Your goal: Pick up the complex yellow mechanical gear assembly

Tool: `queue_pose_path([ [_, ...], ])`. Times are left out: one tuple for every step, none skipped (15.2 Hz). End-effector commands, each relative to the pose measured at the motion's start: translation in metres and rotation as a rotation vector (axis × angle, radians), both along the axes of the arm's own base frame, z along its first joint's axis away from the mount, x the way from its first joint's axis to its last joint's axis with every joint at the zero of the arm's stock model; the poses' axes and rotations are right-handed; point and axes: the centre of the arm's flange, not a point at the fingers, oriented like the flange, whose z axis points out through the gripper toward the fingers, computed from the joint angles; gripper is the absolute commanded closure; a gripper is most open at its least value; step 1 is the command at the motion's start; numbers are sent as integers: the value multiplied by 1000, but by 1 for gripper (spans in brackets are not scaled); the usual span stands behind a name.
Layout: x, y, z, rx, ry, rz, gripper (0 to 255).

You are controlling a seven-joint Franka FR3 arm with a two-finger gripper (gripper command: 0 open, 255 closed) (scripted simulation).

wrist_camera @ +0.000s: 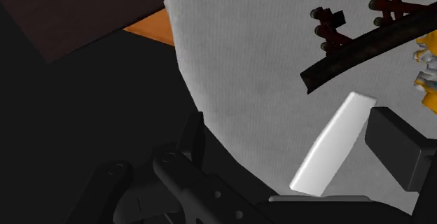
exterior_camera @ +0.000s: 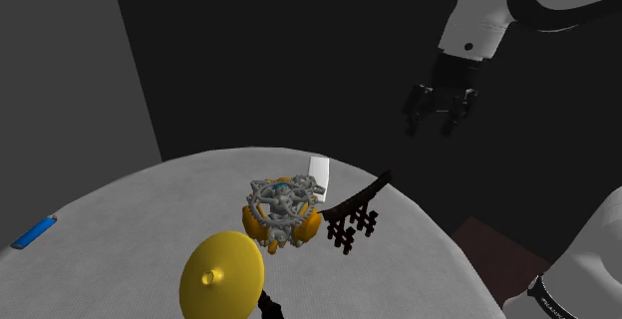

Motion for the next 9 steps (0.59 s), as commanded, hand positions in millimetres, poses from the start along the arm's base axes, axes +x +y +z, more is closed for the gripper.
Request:
queue_pose_path([
  [8,31,-6,-9,4,-56,0],
  [12,44,-9,-14,6,-82,0],
  [17,57,-11,-20,7,-108,0],
  [22,70,-14,-25,9,-133,0],
  [27,83,-17,-30,11,-159,0],
  [32,95,-20,-35,13,-185,0],
  [38,108,-23,-41,15,-210,0],
  [44,120,-26,-46,17,-236,0],
  [51,132,-29,-51,18,-262,0],
])
